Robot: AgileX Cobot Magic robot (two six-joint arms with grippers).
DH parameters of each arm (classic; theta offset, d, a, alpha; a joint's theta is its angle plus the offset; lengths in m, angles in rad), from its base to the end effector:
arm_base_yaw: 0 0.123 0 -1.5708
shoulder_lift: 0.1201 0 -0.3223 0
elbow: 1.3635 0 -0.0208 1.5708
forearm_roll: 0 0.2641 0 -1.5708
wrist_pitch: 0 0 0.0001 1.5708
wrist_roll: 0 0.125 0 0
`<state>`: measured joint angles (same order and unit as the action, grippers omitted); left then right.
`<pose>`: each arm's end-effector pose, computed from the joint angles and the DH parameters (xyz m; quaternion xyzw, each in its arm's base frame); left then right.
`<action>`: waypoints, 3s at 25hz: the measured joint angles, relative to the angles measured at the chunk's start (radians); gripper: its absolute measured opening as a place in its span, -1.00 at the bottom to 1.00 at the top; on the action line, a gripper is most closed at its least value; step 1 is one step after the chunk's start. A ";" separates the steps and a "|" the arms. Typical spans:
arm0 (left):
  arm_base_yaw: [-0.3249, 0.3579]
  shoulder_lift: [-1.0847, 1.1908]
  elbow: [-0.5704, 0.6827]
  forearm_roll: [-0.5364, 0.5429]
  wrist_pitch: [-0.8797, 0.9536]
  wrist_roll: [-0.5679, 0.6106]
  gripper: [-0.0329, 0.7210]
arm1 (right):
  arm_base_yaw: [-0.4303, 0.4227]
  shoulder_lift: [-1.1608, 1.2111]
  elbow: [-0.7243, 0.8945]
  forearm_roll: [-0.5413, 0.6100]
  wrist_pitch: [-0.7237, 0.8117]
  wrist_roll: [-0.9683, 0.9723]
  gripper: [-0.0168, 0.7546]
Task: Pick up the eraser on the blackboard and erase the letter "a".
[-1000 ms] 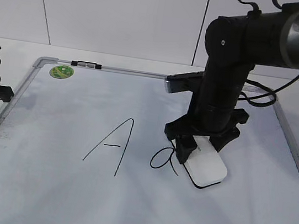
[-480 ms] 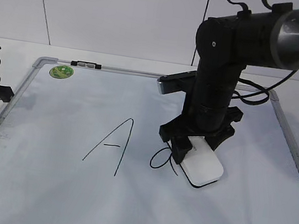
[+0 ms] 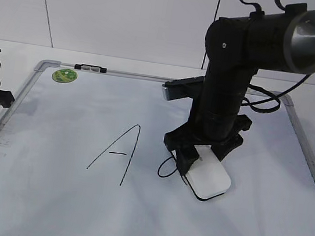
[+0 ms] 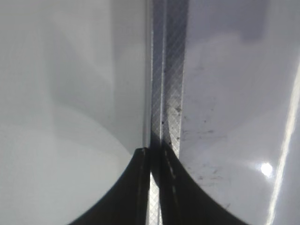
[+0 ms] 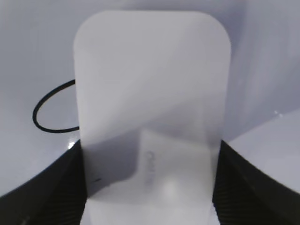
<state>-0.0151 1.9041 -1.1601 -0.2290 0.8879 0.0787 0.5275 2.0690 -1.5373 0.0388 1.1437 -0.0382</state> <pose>0.3674 -0.0276 0.1450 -0.0243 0.9956 -0.0891 0.0158 0.3710 0.2213 0.1659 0.2712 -0.9623 -0.0150 0.0127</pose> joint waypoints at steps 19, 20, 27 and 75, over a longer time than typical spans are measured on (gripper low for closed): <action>0.000 0.000 0.000 -0.004 0.000 0.000 -0.84 | 0.140 0.001 0.000 -0.022 0.019 0.017 0.51; 0.000 0.000 0.000 -0.004 0.000 0.000 -0.84 | 0.140 0.001 0.000 -0.026 0.022 0.022 0.51; 0.000 0.000 0.000 -0.006 0.000 0.000 -0.83 | 0.118 0.002 -0.002 -0.025 0.024 0.031 0.51; 0.000 0.000 0.000 -0.029 -0.005 0.002 -0.81 | 0.040 -0.528 -0.156 -0.341 0.110 0.263 0.51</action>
<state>-0.0151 1.9041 -1.1601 -0.2584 0.8828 0.0805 0.5677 1.5412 -1.6934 -0.3018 1.2536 0.2248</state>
